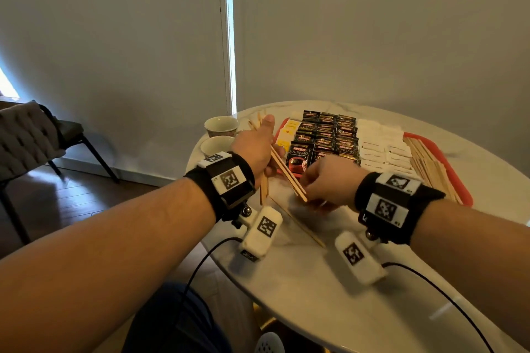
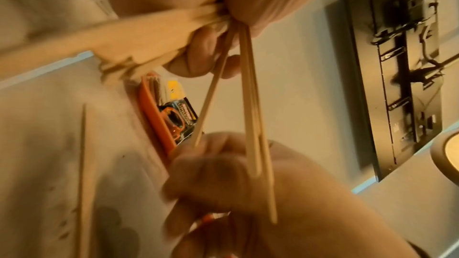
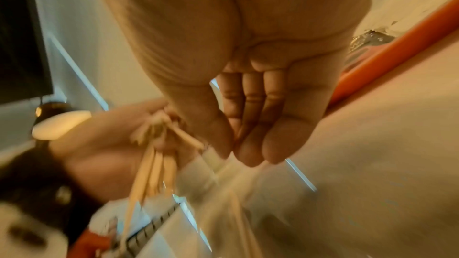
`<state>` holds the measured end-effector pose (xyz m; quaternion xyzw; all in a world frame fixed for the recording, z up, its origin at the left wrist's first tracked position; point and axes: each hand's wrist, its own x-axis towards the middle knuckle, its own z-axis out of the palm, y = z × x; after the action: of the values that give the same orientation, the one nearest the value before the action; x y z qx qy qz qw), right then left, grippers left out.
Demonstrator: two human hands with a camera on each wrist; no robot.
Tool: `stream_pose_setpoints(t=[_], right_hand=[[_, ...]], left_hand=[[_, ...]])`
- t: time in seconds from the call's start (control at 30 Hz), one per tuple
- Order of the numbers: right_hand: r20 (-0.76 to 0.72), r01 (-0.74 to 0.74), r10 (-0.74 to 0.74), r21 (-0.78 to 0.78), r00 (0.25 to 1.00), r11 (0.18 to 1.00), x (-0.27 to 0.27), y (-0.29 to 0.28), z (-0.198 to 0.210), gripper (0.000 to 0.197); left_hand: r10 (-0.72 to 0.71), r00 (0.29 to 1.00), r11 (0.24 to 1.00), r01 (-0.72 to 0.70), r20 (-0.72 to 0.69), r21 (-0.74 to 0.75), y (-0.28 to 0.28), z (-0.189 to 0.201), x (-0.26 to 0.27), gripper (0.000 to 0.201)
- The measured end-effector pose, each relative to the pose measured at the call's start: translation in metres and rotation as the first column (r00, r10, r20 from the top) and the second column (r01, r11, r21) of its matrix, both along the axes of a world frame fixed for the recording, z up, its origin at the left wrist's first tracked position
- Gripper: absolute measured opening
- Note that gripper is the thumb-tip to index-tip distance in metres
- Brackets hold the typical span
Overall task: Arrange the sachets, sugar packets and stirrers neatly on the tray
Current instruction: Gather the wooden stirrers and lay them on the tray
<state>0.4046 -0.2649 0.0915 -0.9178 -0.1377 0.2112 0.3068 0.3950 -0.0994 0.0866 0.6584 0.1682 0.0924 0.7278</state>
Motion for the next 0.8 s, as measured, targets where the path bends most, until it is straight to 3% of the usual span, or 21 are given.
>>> stream_pose_setpoints(t=[0.07,0.17,0.27,0.43,0.5,0.57,0.63,0.7,0.8], right_hand=[[0.031,-0.094,0.102,-0.183,0.994,0.979,-0.004,0.005,-0.006,0.024],[0.057,-0.187,0.218,-0.332,0.974,0.924,-0.009,0.011,-0.006,0.038],[0.108,-0.204,0.268,-0.404,0.957,0.892,-0.01,0.014,-0.003,0.034],[0.137,-0.164,0.253,-0.464,0.958,0.871,-0.005,0.007,0.004,0.023],[0.096,-0.102,0.145,-0.353,0.985,0.93,0.0,-0.001,0.008,0.018],[0.087,0.028,-0.021,-0.076,0.996,0.997,0.005,-0.011,0.014,0.008],[0.11,0.116,-0.15,0.274,0.982,0.955,0.008,-0.018,0.02,0.003],[0.093,0.097,-0.171,0.526,0.981,0.845,0.009,-0.021,0.028,0.004],[0.131,0.007,-0.096,0.557,0.987,0.831,0.014,-0.02,0.032,0.007]], left_hand=[[-0.012,0.999,0.999,0.011,0.038,0.037,0.0,0.005,0.0,0.05],[-0.04,0.997,0.999,0.04,0.065,-0.009,0.0,0.01,-0.003,0.05],[-0.074,0.996,0.988,0.08,0.049,-0.131,-0.001,0.014,-0.006,0.043],[-0.129,0.99,0.983,0.135,0.048,-0.128,-0.005,0.014,-0.005,0.035],[-0.129,0.991,0.981,0.133,0.036,-0.138,-0.008,0.012,-0.002,0.037],[-0.114,0.993,0.982,0.118,0.035,-0.148,-0.012,0.01,0.002,0.041],[-0.096,0.994,0.985,0.102,0.049,-0.142,-0.017,0.007,0.01,0.048],[-0.114,0.991,0.987,0.121,0.073,-0.105,-0.023,0.003,0.017,0.057],[-0.173,0.977,0.983,0.179,0.123,-0.037,-0.037,0.003,0.028,0.071]])
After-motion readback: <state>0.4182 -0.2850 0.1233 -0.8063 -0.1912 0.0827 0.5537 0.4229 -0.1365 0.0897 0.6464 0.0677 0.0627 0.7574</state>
